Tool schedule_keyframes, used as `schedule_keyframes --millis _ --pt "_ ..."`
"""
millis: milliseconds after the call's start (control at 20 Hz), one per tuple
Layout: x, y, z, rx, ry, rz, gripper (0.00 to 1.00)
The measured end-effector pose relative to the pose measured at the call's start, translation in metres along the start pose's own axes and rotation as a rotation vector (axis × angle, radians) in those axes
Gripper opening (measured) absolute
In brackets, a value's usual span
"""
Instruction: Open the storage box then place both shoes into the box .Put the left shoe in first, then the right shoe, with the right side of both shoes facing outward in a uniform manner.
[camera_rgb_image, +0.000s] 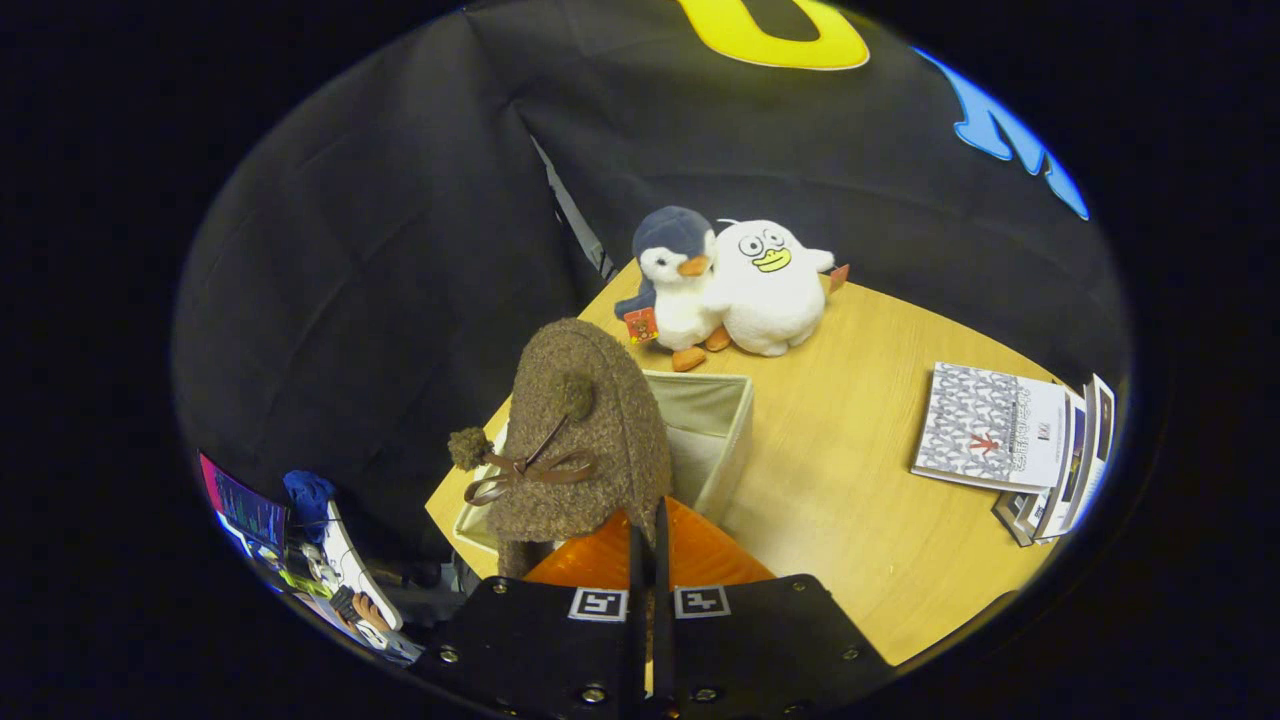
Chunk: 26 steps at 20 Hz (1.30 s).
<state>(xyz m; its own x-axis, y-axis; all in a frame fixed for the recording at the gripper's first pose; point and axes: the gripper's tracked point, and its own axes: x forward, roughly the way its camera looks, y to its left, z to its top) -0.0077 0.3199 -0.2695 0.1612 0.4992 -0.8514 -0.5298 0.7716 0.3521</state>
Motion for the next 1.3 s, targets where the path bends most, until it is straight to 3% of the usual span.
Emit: schedule_keyframes --millis 500,800,900,950,1150,1300 --pt "0.102 0.018 -0.019 -0.078 0.148 -0.093 0.03" --pt "0.125 0.01 -0.025 -0.117 0.17 -0.143 0.03" --pt "0.122 0.015 -0.026 -0.105 0.166 -0.118 0.03" --pt "0.117 0.018 -0.025 -0.091 0.151 -0.101 0.11" --pt "0.057 0.009 -0.001 -0.087 -0.027 -0.106 0.74" --pt "-0.019 -0.013 0.025 -0.006 -0.245 -0.128 0.77"
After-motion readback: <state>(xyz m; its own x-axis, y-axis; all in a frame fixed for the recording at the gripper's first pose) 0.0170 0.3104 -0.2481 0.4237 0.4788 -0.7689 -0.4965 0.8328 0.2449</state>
